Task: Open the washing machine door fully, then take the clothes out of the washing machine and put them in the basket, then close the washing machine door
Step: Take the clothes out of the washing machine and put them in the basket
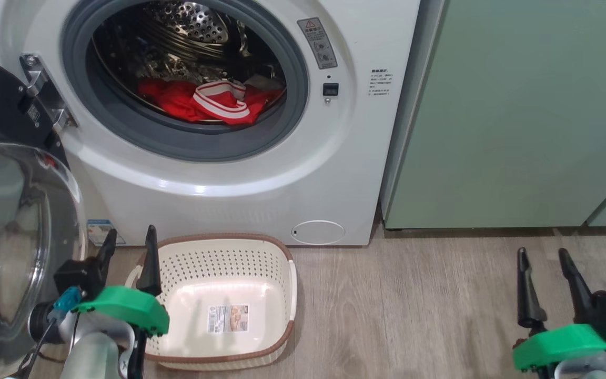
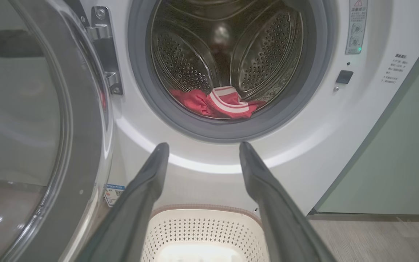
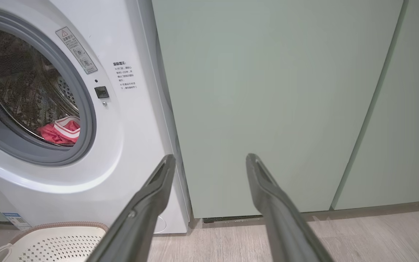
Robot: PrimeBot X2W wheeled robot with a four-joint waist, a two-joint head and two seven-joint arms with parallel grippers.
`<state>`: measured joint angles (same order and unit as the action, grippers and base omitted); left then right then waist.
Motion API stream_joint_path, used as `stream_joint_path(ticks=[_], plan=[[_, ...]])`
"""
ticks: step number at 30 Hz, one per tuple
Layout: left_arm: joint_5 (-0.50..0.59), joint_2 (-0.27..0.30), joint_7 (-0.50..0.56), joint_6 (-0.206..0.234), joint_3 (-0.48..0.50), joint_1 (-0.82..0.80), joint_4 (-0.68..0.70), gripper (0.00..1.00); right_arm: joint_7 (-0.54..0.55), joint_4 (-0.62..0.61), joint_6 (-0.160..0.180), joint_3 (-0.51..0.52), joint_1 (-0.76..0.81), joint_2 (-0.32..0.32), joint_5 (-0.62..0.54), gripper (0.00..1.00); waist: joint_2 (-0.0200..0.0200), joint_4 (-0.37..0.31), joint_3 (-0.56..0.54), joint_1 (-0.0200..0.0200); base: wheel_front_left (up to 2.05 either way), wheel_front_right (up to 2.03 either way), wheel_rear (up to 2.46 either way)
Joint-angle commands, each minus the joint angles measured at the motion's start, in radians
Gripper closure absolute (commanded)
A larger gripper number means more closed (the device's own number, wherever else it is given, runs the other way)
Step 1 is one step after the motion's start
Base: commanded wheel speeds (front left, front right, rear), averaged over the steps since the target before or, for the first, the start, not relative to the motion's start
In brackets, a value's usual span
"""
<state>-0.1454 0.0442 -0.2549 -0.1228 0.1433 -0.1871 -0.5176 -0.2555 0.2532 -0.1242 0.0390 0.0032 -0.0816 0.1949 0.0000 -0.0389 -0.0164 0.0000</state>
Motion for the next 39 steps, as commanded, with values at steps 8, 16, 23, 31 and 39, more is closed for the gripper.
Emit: stream_joint_path(ticks=[8, 16, 23, 31, 39], plan=[[0.038, 0.019, -0.007, 0.017, 0.030, -0.097, -0.023, 0.00, -0.006, -0.050, -0.007, -0.070, -0.035, -0.016, -0.011, 0.00, 0.0000, -0.013, 0.044, 0.0000, 0.00, 0.00, 0.00], [0.070, 0.066, 0.005, 0.029, -0.006, -0.328, -0.205, 0.00, -0.006, -0.069, -0.007, -0.133, -0.087, -0.022, -0.018, 0.00, 0.0000, -0.054, 0.187, 0.0000, 0.00, 0.00, 0.00], [0.077, 0.110, 0.182, 0.012, -0.057, -0.587, -0.342, 0.00, -0.006, -0.078, -0.007, -0.139, -0.145, -0.012, -0.028, 0.00, 0.0000, -0.084, 0.323, 0.0000, 0.00, 0.00, 0.00], [0.051, 0.149, 0.351, -0.003, -0.102, -0.868, -0.439, 0.00, -0.006, -0.090, -0.007, -0.152, -0.218, 0.004, -0.038, 0.00, 0.0000, -0.121, 0.462, 0.0000, 0.00, 0.00, 0.00], [0.026, 0.156, 0.485, 0.004, -0.107, -1.111, -0.516, 0.00, -0.006, -0.101, -0.007, -0.161, -0.276, 0.019, -0.046, 0.00, 0.0000, -0.147, 0.584, 0.0000, 0.00, 0.00, 0.00]])
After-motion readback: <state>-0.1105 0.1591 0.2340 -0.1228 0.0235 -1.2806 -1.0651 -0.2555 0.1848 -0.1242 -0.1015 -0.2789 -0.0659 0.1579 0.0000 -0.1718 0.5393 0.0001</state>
